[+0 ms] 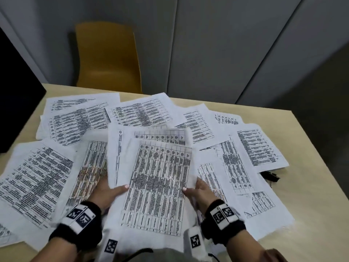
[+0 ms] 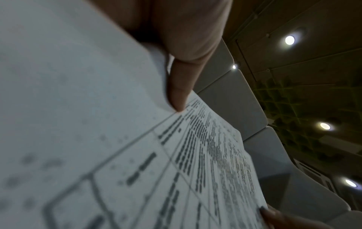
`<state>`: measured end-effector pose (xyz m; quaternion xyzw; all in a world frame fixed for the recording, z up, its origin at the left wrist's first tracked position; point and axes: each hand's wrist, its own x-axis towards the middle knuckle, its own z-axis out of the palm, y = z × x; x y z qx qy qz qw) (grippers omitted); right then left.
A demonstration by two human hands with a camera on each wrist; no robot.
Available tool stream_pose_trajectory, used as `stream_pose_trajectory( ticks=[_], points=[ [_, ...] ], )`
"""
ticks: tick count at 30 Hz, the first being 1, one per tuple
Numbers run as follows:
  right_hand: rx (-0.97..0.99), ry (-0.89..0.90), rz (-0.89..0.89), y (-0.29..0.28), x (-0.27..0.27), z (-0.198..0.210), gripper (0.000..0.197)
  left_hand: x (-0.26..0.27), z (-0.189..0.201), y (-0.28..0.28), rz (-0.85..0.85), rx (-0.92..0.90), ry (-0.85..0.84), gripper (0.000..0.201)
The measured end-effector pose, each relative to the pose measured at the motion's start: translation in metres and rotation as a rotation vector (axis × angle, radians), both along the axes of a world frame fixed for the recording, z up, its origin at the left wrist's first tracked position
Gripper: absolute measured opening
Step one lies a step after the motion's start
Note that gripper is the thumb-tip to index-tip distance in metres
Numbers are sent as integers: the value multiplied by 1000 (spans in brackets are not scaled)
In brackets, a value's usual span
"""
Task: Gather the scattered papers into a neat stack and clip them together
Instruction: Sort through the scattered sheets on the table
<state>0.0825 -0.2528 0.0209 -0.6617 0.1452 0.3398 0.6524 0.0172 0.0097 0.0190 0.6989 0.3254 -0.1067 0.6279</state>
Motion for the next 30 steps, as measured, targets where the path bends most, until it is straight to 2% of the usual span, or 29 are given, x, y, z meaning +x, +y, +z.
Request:
stream_pose_trajectory(
  ticks=[2,4,5,7,8,10,13,16,19,21,23,24,27,28,30],
  points=[
    [-62,-122,-47,-9,10,11,23,-2,-4,6,51,33,20,26],
    [-284,-254,-197,-24,29,14,22,-7,-7,13,99,42,20,25],
    [-472,-296,-248,-35,43,13,28,-8,-8,14,110,45,13,26],
    [-827,-312,-234,-52,63,9,51,-10,-12,15,109,62,23,30],
    [-903,-282,-185,-57,69,7,61,-11,-11,14,114,69,31,30],
    [-880,-226,-73,-59,74,5,66,-9,-12,12,106,60,33,26],
    [-833,-222,63,-51,77,3,50,-7,-13,6,94,55,28,22],
    [-766,-251,-95,-44,98,8,48,-8,-12,2,86,61,13,18],
    [-633,-112,-293,-42,130,12,53,-12,-12,-1,72,69,17,23],
    [-616,-53,-336,-39,147,17,55,-13,-15,0,73,82,33,24],
    [-586,-71,-393,-35,155,18,52,-15,-17,1,64,95,49,22],
    [-486,-59,-477,-30,157,24,47,-16,-17,2,60,97,42,22],
    [-340,-59,-469,-29,171,10,38,-20,-20,6,62,82,54,23],
    [-381,-127,-449,-30,168,10,38,-22,-20,8,76,77,52,23],
    [-489,-165,-544,-40,168,5,37,-23,-22,12,112,50,63,27]
  ],
)
